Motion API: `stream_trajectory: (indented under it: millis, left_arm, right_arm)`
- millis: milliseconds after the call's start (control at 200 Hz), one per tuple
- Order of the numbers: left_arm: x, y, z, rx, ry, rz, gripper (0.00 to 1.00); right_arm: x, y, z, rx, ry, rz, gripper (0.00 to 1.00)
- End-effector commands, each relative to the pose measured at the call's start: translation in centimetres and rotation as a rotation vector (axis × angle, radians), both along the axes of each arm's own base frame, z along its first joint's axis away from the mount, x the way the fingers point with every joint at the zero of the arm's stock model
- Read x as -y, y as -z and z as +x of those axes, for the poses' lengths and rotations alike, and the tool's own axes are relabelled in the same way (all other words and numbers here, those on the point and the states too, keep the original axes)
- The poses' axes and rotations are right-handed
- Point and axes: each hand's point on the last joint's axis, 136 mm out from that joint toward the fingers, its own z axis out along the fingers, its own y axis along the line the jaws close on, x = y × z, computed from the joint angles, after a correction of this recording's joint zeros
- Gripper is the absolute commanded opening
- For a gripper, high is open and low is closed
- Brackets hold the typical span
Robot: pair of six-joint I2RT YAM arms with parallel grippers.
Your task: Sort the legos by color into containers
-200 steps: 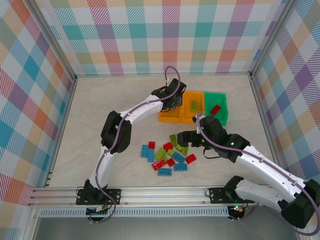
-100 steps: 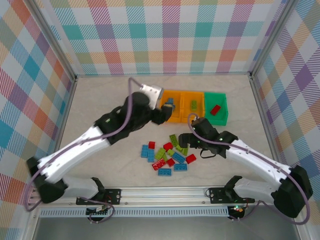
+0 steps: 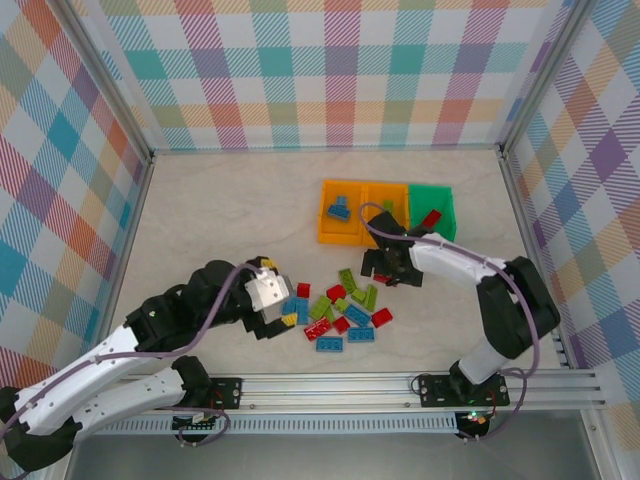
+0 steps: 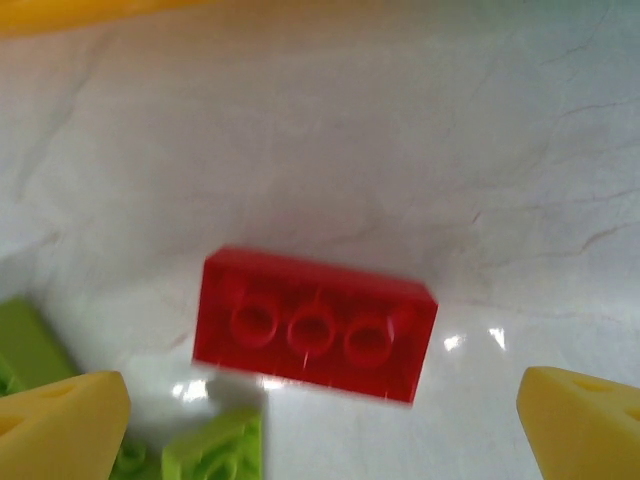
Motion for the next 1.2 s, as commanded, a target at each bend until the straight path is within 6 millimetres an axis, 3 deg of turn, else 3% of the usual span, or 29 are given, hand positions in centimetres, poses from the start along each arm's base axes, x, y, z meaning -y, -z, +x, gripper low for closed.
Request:
stream_trajectory:
  millis: [0,110,390,520,625,765,880,1020,1195]
  left_arm:
    - [0.7,0.4,-2.3,0.053,0.196,0.04,1.0]
    - [0.5,1.5,-2.8,0.025,0.215,0.06,1.0]
    - [-0.2,3.7,-2.4,0.026,0.197,0.131,1.0]
    - [-0.2,3.3,-2.4,0.037,0.197,0.111,1.0]
    - [-0.4,3.1,-2.3,0.067,0.188,0.097,1.0]
    - [-0.5,2.7,-2.4,0.103,0.19,0.068,1.0]
    - [-0.6,2.8,-2.2,0.108,0.18,0.073,1.0]
    - [-0.8,3.7,-1.9,0.097,0.168,0.104,1.0]
    - [-0.8,4.1,-1.9,0.083,0.167,0.115,1.0]
  right_arm:
    - [-0.3,1.0,0.0,-0.05,0.063,0.016,1.0]
    - [-0.4,1.8,0.5,-0.052,0.076,0.011,0.94]
    - [-0.2,2.4,0.6,-0.038,0.105,0.032,0.57]
    - [0.3,0.1,0.6,0.018,0.104,0.044,0.53]
    - [1.3,-3.6,1.2,0.14,0.107,0.07,0.53]
    - [4.9,-9.4,4.1,0.374,0.178,0.107,0.52]
    - [8.8,-11.4,7.3,0.442,0.285,0.123,0.52]
    - [11.5,-10.8,11.3,0.424,0.371,0.127,0.54]
    - [11.8,-8.0,15.0,0.336,0.423,0.252,0.61]
